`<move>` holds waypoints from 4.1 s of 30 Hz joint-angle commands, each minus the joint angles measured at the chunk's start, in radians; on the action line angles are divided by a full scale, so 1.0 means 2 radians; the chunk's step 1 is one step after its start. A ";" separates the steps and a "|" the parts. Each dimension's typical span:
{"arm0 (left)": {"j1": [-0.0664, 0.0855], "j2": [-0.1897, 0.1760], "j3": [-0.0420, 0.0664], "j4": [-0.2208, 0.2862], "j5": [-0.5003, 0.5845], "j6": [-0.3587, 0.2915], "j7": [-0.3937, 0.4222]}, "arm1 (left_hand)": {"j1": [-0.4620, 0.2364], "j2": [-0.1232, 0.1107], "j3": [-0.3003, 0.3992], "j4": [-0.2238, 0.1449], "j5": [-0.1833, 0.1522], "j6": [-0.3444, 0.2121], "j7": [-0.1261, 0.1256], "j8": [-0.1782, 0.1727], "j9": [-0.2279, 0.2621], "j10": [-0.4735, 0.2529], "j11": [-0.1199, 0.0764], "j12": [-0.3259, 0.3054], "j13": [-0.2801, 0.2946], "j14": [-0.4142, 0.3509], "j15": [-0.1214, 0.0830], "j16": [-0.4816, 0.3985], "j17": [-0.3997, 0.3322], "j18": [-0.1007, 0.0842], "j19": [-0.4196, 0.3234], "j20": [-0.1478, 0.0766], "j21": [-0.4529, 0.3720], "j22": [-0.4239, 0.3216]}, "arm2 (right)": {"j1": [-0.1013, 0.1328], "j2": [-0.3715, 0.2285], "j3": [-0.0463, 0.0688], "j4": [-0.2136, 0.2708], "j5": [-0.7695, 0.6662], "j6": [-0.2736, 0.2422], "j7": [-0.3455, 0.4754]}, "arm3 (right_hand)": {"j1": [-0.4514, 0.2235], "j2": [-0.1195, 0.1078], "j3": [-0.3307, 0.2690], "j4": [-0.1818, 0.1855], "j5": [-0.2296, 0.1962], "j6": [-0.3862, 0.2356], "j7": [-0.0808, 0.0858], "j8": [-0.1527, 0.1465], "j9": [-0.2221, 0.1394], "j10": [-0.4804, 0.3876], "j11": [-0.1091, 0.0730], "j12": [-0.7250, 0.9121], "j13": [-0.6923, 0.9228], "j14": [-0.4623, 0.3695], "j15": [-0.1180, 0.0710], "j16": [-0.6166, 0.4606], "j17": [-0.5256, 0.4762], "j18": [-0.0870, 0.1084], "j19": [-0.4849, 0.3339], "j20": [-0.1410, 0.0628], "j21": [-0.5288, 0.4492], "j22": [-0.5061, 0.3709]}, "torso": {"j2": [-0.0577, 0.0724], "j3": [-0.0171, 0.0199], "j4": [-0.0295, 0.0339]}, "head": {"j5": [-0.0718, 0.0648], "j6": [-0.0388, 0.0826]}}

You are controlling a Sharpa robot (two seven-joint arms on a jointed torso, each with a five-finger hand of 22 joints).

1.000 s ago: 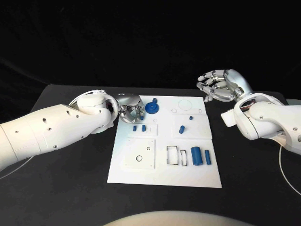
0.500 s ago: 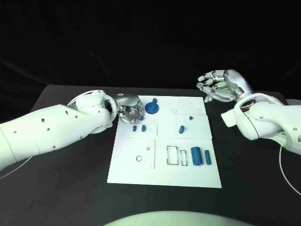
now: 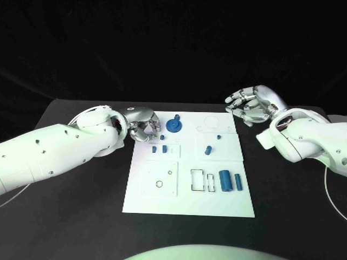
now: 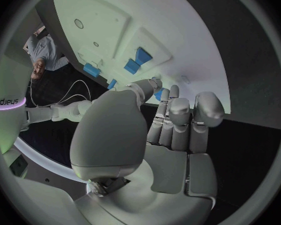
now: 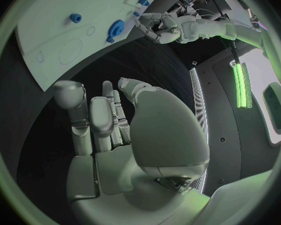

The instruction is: Assemble the parts on the task board

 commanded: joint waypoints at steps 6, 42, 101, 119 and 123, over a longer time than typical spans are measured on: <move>0.000 -0.030 0.003 0.026 0.281 -0.111 0.128 | -0.001 0.009 0.001 -0.004 0.000 0.007 0.004 0.003 -0.002 0.006 0.002 0.008 0.004 -0.035 0.002 -0.034 -0.069 0.014 -0.033 0.000 -0.043 -0.053 | -0.001 0.000 0.000 -0.002 -0.260 0.124 -0.084 | -0.002 -0.006 0.011 -0.015 -0.017 0.025 -0.007 -0.013 -0.006 0.025 -0.004 -0.037 -0.020 0.031 -0.003 0.074 0.051 -0.022 0.018 -0.001 0.113 0.084 | -0.001 0.0001 -0.0004 | -0.019 0.013; -0.011 -0.097 0.002 0.110 0.628 -0.076 0.223 | -0.005 0.028 -0.043 -0.013 0.000 0.008 0.000 0.008 -0.008 0.009 -0.005 0.077 0.038 -0.131 -0.001 -0.093 -0.155 0.038 -0.131 0.000 -0.188 -0.197 | -0.030 0.038 -0.001 0.006 -0.496 0.145 -0.171 | -0.002 -0.013 0.044 -0.021 -0.070 0.048 -0.008 -0.035 -0.017 0.036 0.000 -0.083 -0.051 0.036 0.004 0.126 0.079 -0.037 0.032 0.004 0.212 0.157 | 0.001 -0.0022 0.0010 | -0.038 0.019; -0.011 -0.102 0.002 0.111 0.639 -0.056 0.186 | 0.001 0.034 -0.046 -0.019 0.001 -0.005 0.007 0.003 -0.014 -0.022 0.002 0.097 0.049 -0.137 0.004 -0.091 -0.162 0.037 -0.127 0.002 -0.196 -0.202 | -0.037 0.047 0.001 0.020 -0.566 0.102 -0.208 | 0.000 0.022 0.064 -0.055 -0.068 0.093 -0.021 -0.013 -0.004 0.085 -0.017 -0.077 -0.031 0.036 -0.011 0.141 0.085 -0.048 0.051 -0.004 0.278 0.198 | 0.000 -0.0014 0.0007 | -0.046 0.013; -0.011 -0.103 0.002 0.108 0.639 -0.054 0.184 | 0.000 0.034 -0.048 -0.019 0.001 -0.010 0.009 0.002 -0.016 -0.032 0.004 0.103 0.051 -0.140 0.006 -0.091 -0.165 0.038 -0.128 0.004 -0.198 -0.203 | -0.028 0.022 0.007 0.066 -0.559 0.082 -0.207 | -0.001 0.022 0.064 -0.055 -0.068 0.093 -0.021 -0.012 -0.003 0.085 -0.017 -0.078 -0.031 0.036 -0.011 0.141 0.085 -0.049 0.052 -0.004 0.280 0.199 | 0.000 -0.0015 0.0001 | -0.044 0.015; -0.011 -0.102 0.002 0.106 0.640 -0.052 0.185 | 0.000 0.034 -0.048 -0.019 0.001 -0.011 0.010 0.001 -0.016 -0.034 0.005 0.104 0.051 -0.140 0.006 -0.091 -0.165 0.038 -0.128 0.004 -0.199 -0.204 | -0.025 0.018 0.010 0.095 -0.556 0.073 -0.207 | -0.001 0.022 0.064 -0.055 -0.069 0.093 -0.021 -0.012 -0.003 0.085 -0.017 -0.078 -0.031 0.036 -0.011 0.142 0.085 -0.049 0.052 -0.004 0.280 0.200 | -0.001 -0.0018 0.0003 | -0.039 0.016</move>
